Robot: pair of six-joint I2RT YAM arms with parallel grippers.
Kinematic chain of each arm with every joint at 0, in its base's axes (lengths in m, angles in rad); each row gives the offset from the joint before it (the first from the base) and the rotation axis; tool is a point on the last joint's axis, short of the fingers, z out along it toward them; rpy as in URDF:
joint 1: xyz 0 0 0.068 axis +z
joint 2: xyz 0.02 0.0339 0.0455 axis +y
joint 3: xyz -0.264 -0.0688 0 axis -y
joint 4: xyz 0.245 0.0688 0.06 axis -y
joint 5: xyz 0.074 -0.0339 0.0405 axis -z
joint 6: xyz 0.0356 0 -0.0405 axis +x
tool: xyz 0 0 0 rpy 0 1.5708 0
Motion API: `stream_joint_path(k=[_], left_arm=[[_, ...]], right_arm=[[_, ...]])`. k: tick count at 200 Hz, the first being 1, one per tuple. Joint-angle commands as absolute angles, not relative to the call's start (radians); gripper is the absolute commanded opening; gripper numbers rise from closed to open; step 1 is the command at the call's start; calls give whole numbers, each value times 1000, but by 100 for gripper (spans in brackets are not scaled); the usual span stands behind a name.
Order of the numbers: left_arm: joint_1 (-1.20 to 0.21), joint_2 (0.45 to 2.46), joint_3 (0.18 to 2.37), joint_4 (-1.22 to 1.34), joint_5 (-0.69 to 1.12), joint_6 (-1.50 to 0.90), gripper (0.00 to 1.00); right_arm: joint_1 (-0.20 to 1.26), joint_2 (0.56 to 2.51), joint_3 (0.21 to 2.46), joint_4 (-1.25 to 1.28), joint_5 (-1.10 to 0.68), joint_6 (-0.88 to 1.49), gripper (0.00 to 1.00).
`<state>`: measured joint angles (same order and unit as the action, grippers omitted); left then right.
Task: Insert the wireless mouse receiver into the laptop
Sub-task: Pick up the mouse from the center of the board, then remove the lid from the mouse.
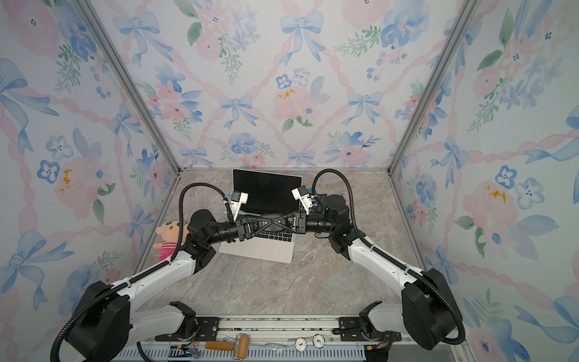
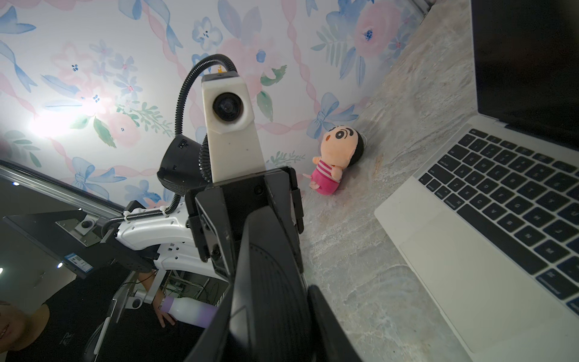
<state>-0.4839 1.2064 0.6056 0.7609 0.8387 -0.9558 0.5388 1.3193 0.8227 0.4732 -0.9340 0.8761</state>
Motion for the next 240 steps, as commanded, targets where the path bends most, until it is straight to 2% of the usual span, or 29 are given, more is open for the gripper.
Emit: stream_joint_path(k=[1,13,27,36,45,63,77,103,125,148,179,201,220,240], left_arm=[[-488,1206,637,804,898,-977,35],[-488,1206,639,804,900,-979,31],[-488,1203,640,804,895,-982,18],[-488,1202,640,804,886,-983,8],[-488,1198,637,804,873,-986,0],[-489,1197,629,804,836,-988,0],[-496,1198,611,802,797,-983,0],[-502,1223,586,733,747,-960,0],[-500,1267,578,655,725,-934,0],[-507,1377,622,650,810,-938,0],[-536,1448,653,651,809,-912,0],[-542,1460,655,652,809,-904,0],[-541,1459,656,651,825,-902,0],[-536,1450,653,650,830,-904,0]], right_arm=[[540,1341,852,506,-933,873,28],[538,1344,849,507,-927,873,29],[530,1345,844,506,-919,874,35],[524,1342,839,502,-910,876,41],[517,1334,835,484,-892,871,53],[505,1303,837,384,-834,811,75],[507,1266,825,297,-747,732,82],[499,1203,773,213,-651,673,88],[513,1187,760,125,-646,599,89],[594,1212,781,-55,-566,433,86],[591,1270,777,-31,-603,467,73],[569,1281,778,-4,-612,485,59],[553,1289,779,0,-626,493,55],[537,1299,777,-3,-647,495,54]])
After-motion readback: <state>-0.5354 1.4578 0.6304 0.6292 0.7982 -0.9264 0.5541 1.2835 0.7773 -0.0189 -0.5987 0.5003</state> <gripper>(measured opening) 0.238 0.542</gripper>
